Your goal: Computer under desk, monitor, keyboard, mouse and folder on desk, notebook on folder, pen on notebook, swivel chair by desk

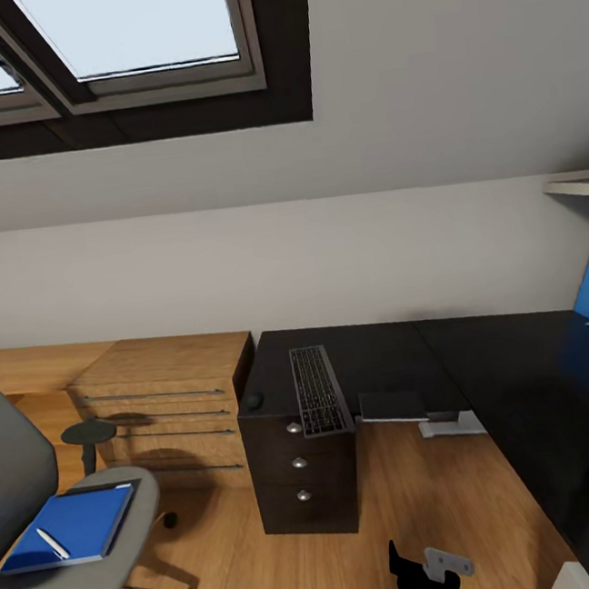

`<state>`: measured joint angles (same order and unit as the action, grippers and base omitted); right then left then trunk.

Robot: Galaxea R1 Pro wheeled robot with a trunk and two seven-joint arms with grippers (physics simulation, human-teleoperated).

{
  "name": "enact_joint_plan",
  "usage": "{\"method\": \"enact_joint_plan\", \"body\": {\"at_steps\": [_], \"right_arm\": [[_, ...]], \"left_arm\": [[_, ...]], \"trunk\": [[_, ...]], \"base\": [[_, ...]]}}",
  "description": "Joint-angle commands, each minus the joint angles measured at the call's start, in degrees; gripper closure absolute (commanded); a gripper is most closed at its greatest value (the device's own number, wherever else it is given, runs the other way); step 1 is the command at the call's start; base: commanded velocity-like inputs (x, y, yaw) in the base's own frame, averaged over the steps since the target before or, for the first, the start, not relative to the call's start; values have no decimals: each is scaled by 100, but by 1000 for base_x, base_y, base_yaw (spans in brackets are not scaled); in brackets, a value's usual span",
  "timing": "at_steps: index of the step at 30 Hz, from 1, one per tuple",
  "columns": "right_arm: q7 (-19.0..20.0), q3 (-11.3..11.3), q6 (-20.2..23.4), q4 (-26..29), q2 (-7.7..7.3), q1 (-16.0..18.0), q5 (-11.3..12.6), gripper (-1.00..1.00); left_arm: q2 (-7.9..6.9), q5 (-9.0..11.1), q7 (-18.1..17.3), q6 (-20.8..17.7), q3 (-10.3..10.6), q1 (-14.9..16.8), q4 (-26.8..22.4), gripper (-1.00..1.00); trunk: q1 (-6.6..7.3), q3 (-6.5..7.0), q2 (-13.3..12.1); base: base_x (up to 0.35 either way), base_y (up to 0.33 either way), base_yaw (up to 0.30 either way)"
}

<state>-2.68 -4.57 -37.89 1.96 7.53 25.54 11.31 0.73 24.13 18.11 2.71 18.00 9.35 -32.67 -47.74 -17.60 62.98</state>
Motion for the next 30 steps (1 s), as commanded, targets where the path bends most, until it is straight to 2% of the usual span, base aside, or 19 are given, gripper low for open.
{"method": "enact_joint_plan", "body": {"at_steps": [1, 6, 12, 16, 23, 30], "right_arm": [[-11, -43, -16, -3, 2, 4, -32, -100], [-14, -44, -18, -8, 6, 4, -32, -100], [-21, -44, -23, -10, 10, 4, -32, -100], [-26, -44, -25, -11, 11, 4, -32, -100], [-31, -44, -21, -11, 4, 4, -32, -100], [-31, -44, -19, -11, 3, 4, -32, -100]], "left_arm": [[-7, 61, 47, 28, 40, 6, 2, -100], [-6, 64, 61, 36, -16, 6, 0, -100], [-3, 63, 73, 76, -292, 6, -25, -100], [-3, 59, 77, 342, -481, 6, -45, -100], [-10, 61, 75, 767, -602, 6, -47, -100], [-11, 58, 63, 799, -606, 6, -47, -100]], "trunk": [[22, 12, -37], [132, 101, -238], [264, 209, -478], [352, 281, -639], [506, 407, -919], [659, 532, -1200]], "base": [[0, 0, 0], [0, 0, 0], [0, 0, 0], [0, 0, 0], [0, 0, 0], [0, 78, 0]]}}
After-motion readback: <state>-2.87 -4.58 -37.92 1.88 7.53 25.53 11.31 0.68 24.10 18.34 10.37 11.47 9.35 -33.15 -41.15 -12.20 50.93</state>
